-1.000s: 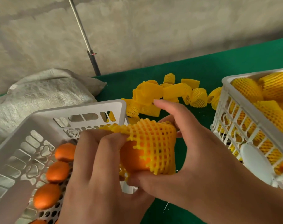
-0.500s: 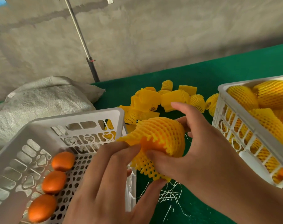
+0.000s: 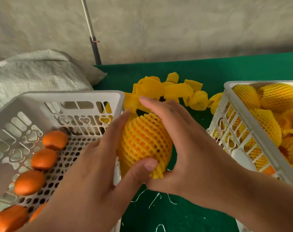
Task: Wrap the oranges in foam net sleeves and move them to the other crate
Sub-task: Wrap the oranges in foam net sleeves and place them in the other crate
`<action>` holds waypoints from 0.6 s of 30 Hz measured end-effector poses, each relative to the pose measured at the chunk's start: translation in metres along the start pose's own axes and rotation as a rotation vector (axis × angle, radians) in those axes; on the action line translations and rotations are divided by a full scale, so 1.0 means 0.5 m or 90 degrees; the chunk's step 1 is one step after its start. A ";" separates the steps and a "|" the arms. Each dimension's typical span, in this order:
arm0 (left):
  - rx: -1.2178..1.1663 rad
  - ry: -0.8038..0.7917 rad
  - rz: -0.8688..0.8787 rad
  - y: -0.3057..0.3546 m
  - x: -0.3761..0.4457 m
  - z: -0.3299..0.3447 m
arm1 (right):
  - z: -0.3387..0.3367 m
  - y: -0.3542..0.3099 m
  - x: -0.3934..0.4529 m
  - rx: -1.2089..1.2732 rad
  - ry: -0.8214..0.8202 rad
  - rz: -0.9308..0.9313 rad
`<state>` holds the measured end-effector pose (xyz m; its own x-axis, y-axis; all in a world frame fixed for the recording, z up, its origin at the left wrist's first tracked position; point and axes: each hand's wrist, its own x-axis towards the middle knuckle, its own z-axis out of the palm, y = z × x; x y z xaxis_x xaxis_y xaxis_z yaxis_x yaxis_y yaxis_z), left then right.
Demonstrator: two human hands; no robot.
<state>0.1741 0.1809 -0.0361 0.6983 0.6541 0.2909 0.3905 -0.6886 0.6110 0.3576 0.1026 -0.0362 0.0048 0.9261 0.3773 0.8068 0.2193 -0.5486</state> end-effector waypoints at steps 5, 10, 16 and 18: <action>-0.051 0.075 -0.132 -0.072 0.049 0.011 | 0.001 0.020 0.000 0.100 -0.111 0.034; -0.057 0.047 -0.120 -0.093 0.090 0.026 | -0.014 0.038 0.003 0.268 -0.145 0.146; 0.096 -0.041 -0.026 -0.137 0.003 0.013 | -0.067 0.026 0.011 0.227 -0.182 0.218; 0.119 -0.031 -0.004 -0.130 0.015 0.012 | -0.099 0.022 -0.001 0.194 -0.134 0.234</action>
<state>0.1577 0.2288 -0.0779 0.7218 0.6454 0.2498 0.4957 -0.7340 0.4642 0.3956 0.0891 -0.0054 0.1114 0.9935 -0.0230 0.5653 -0.0824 -0.8208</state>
